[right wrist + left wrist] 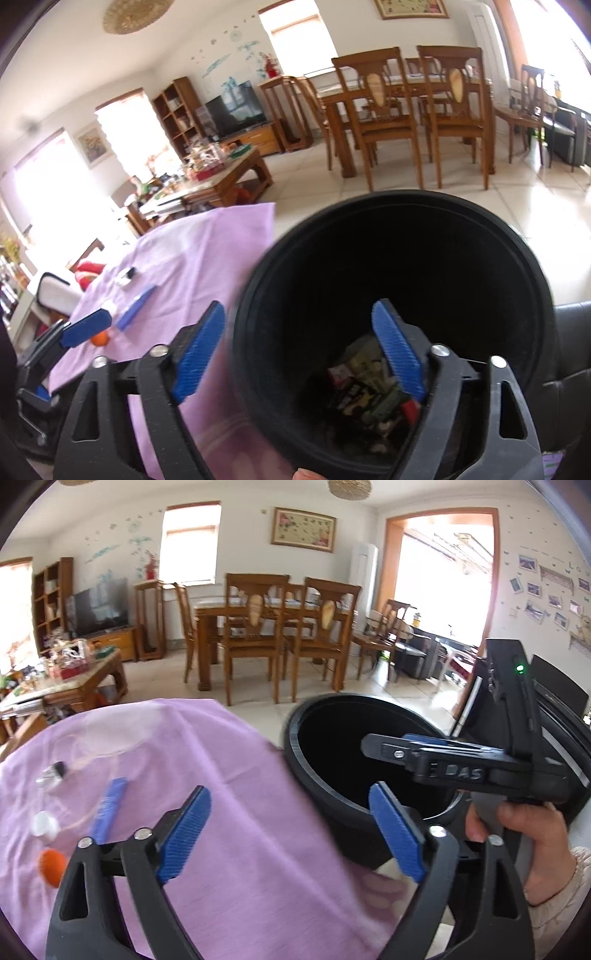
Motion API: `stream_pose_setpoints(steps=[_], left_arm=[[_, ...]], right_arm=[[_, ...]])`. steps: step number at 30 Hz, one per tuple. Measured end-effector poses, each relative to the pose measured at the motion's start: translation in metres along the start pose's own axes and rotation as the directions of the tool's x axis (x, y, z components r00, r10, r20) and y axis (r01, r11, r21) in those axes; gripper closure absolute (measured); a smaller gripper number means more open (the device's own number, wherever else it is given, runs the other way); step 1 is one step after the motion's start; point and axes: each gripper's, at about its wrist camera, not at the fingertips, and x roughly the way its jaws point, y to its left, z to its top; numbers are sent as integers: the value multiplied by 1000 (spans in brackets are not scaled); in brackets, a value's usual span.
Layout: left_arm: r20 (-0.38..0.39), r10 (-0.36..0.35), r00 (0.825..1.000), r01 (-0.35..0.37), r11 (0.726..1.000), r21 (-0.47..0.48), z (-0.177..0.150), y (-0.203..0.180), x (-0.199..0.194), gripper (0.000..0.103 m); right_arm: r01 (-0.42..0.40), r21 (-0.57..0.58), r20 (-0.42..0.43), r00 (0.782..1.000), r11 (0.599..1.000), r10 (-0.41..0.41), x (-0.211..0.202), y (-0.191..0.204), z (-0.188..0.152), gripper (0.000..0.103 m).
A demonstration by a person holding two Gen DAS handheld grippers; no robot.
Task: Collect trash
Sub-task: 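Grasp the orange with the left tool while the right grasps the blue tube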
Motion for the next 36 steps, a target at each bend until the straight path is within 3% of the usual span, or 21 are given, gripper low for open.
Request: stream_pose_setpoints(steps=[2,6,11,16,17,19,21,24,26,28,30,35,36], left_arm=[[-5,34,999,-34,999,-17,-4,14,-6,5],[-27,104,994,-106,991,-85,-15,55,-22,5],[-83,198,977,-211,957,-199,-30,120,-41,5],[-186,190,964,-231,944,-236,-47,164,-36,10],[-193,184,964,-227,945,-235,-50,165,-35,21],[-214,147,966,-201,945,-257,-52,174,-28,35],[-234,111,966,-178,941,-287,-55,182,-23,39],[-238,94,967,-167,938,-305,-54,188,-20,49],[-253,110,961,-187,934,-304,-54,192,-16,66],[-249,95,964,-173,934,-314,-55,196,-16,67],[-245,92,965,-169,933,-318,-55,196,-18,67],[-233,103,967,-175,933,-313,-58,194,-25,67],[-229,105,968,-176,933,-313,-58,194,-26,67]], right_arm=[[-20,-24,-4,1000,1000,20,5,17,2,10],[-40,-84,-12,999,996,39,13,52,1,9],[-87,-143,-45,996,986,81,34,101,5,9],[-144,-215,-115,986,966,121,66,156,6,11],[-150,-225,-129,984,963,123,72,166,4,16],[-160,-244,-154,980,957,125,86,183,4,23],[-173,-253,-187,974,952,127,101,197,4,34],[-178,-266,-228,967,948,117,121,217,0,38],[-179,-270,-264,959,946,106,137,224,-1,44],[-178,-274,-286,953,945,97,149,232,-1,46],[-164,-294,-301,951,942,72,161,241,-2,56],[-118,-353,-345,939,928,-12,187,252,-11,67],[-105,-377,-330,943,920,-28,189,255,-12,77]])
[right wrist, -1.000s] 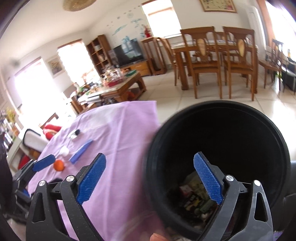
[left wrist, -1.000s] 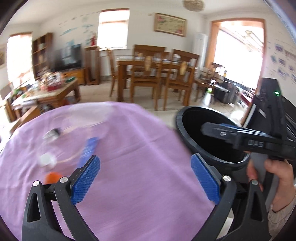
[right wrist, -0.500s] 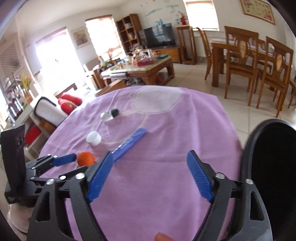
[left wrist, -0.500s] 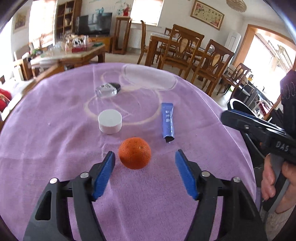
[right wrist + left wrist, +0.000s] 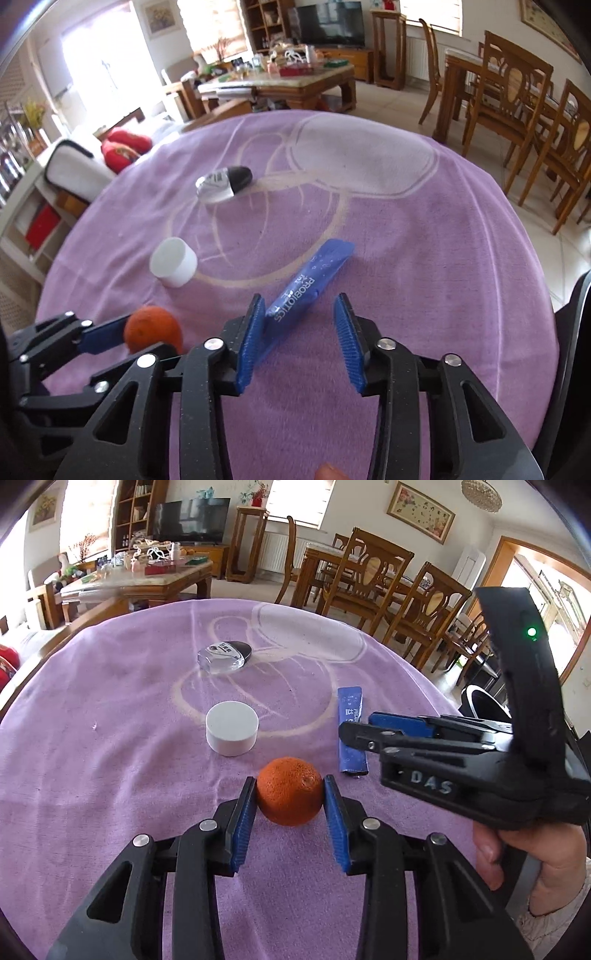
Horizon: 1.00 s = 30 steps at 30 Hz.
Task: Collect trash
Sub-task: 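Grasp the orange with the left tool while the right grasps the blue tube, then carry the orange and blue tube over the bin and open both tools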
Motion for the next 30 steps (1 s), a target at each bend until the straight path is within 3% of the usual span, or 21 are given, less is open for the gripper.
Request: stream_pose_setpoints(steps=[3,5,8,12,16,18,21,26,30], left_arm=[[16,-4,1000,4,1000,4,-1,0,-3,67],[48,-16,999,16,1000,18,0,-3,-7,67],[82,-46,996,43,999,33,2,-12,-13,67],[127,-103,987,94,993,77,12,-39,-22,67],[166,-193,967,170,975,143,24,-85,-28,67],[171,-244,955,212,959,188,30,-115,-26,67],[153,-328,932,283,924,256,37,-168,-14,67],[62,-397,916,356,872,336,42,-256,36,67],[0,-382,924,355,858,371,37,-298,73,67]], right_arm=[[42,-46,20,999,998,-41,-3,3,-2,93],[49,-49,50,998,998,-47,-9,1,-6,96],[-28,32,135,991,999,23,-32,-22,-12,98],[-55,122,239,971,991,25,-77,-68,-31,98],[-51,220,327,945,974,-24,-127,-127,-61,98],[-17,278,369,925,960,-91,-154,-160,-83,98],[32,371,388,903,928,-187,-181,-213,-114,98],[65,480,359,895,875,-263,-193,-285,-154,98],[60,525,333,903,849,-270,-183,-321,-178,97]])
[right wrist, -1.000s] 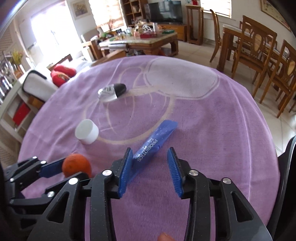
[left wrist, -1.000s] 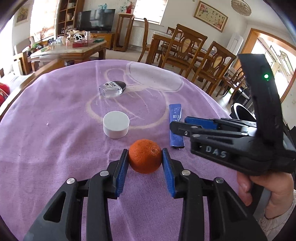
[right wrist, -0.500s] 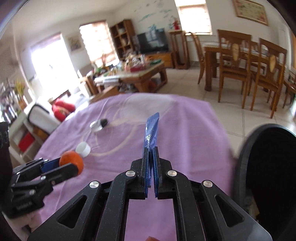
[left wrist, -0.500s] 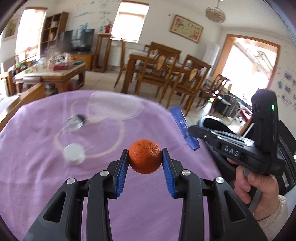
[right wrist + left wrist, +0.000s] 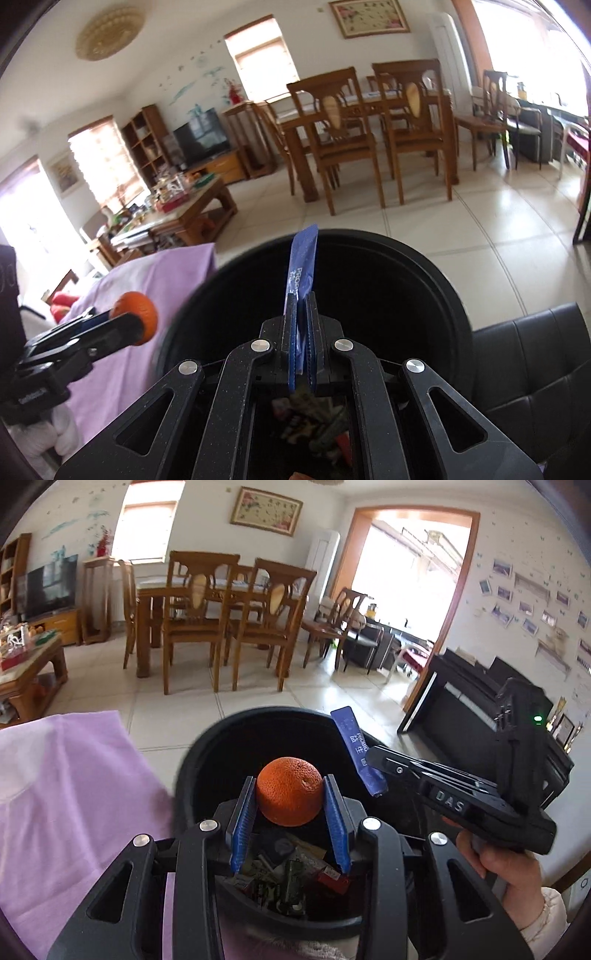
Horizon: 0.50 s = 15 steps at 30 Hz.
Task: Collect trash
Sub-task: 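Carry the orange and blue tube over the bin and open both tools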
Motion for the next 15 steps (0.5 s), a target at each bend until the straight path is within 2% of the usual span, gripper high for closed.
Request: stream_pose_setpoints(steps=[3,8,10,12,13,14,15], left_arm=[[-50,10,999,-9,1000,13,-2,-5,26,67],[-94,33,995,-31,999,31,-10,-5,37,65],[-109,52,993,-48,998,43,-12,-6,39,65],[-109,59,992,-53,997,59,-12,-9,39,55],[-95,75,993,-68,995,76,-13,-12,36,35],[-77,85,993,-78,993,89,-12,-16,34,21],[-56,89,994,-83,991,102,-11,-19,33,19]], right_arm=[[-19,28,-6,1000,999,19,7,-19,-5,97],[-56,36,-8,998,998,56,16,-24,-3,95],[-75,45,-6,997,996,75,16,-21,-2,89],[-92,45,-3,996,995,92,14,-17,-2,75],[-105,48,-4,994,993,105,15,-14,1,71],[-116,51,-5,993,992,116,15,-12,1,62],[-122,53,-2,993,991,122,11,-8,1,56]])
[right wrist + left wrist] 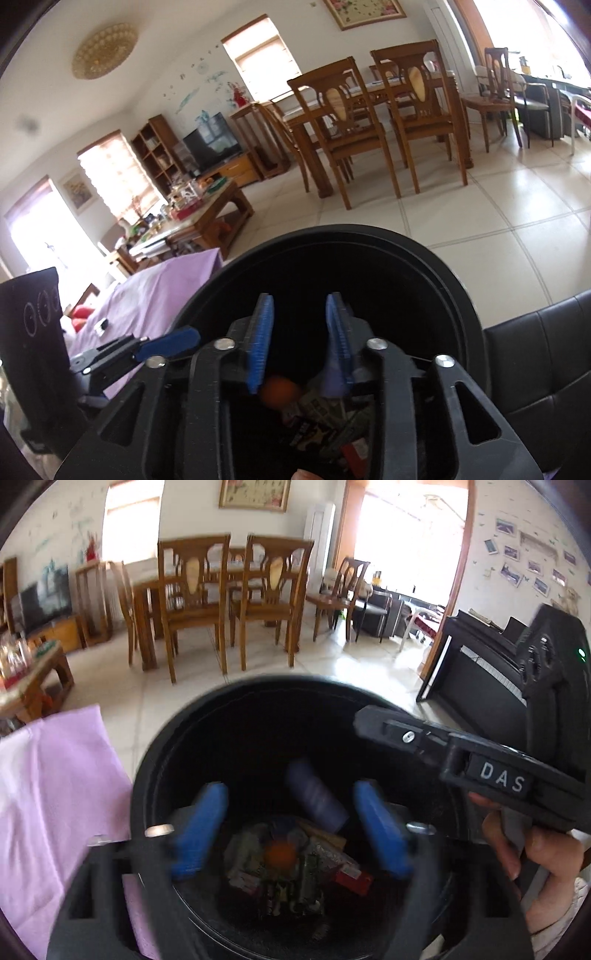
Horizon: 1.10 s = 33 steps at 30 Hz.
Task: Collect trash
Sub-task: 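Carry the orange and blue tube over the bin and open both tools, then move both open tools from the bin back over the table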
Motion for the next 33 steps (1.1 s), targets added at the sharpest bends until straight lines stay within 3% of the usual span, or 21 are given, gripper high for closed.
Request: stream_pose_setpoints(steps=[4,12,33], left_arm=[[45,12,999,-15,999,50,-2,-9,-9,7],[78,34,996,-34,999,1,-2,-4,-12,5],[105,14,994,-13,1000,-7,2,-6,-23,5]], right_arm=[[-13,-6,4,1000,1000,13,-2,9,2,47],[-10,-17,16,1000,1000,11,-8,23,3,14],[36,-29,52,998,999,-35,-23,40,-1,10]])
